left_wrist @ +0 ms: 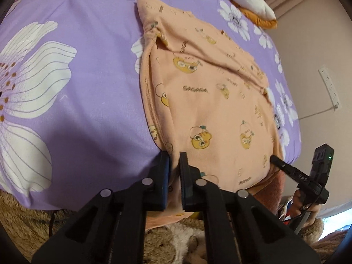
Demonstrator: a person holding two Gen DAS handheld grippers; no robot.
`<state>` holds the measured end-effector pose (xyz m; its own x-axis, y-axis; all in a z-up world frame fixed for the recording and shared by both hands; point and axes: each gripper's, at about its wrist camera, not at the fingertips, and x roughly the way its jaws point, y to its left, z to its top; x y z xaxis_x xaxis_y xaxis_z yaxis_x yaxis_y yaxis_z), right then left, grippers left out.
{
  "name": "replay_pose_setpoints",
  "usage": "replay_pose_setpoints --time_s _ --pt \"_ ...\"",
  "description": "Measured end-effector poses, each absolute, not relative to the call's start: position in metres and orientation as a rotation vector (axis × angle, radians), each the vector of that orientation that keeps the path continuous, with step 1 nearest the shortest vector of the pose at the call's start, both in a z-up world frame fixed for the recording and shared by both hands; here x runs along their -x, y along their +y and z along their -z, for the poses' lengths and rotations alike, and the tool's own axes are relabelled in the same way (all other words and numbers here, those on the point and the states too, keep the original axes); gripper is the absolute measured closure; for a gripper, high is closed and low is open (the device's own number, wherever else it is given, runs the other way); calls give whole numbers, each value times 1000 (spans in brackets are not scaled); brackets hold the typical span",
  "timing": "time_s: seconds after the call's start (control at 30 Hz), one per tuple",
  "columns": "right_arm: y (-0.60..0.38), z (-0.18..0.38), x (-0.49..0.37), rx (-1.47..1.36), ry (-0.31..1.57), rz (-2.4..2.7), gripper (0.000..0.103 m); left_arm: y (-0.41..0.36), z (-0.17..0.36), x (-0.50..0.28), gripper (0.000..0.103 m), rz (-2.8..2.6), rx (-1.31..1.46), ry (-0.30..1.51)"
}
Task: Fold small clothes
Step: 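Grasp the shirt hem with both tools and fold it toward the collar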
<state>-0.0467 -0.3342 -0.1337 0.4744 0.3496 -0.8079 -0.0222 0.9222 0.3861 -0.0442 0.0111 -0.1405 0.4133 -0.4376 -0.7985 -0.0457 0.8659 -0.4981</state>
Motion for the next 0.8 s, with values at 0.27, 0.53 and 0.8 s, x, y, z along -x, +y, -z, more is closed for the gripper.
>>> replay_pose_setpoints --time_s 0.27,0.53,0.8 --pt "-339 97 51 -424 955 -302 94 4 104 52 98 283 479 1006" --pt "-344 52 35 -437 806 -339 95 32 71 40 98 284 573 925" --pt "-337 50 -12 -388 785 -309 95 47 63 -4 97 241 586 898"
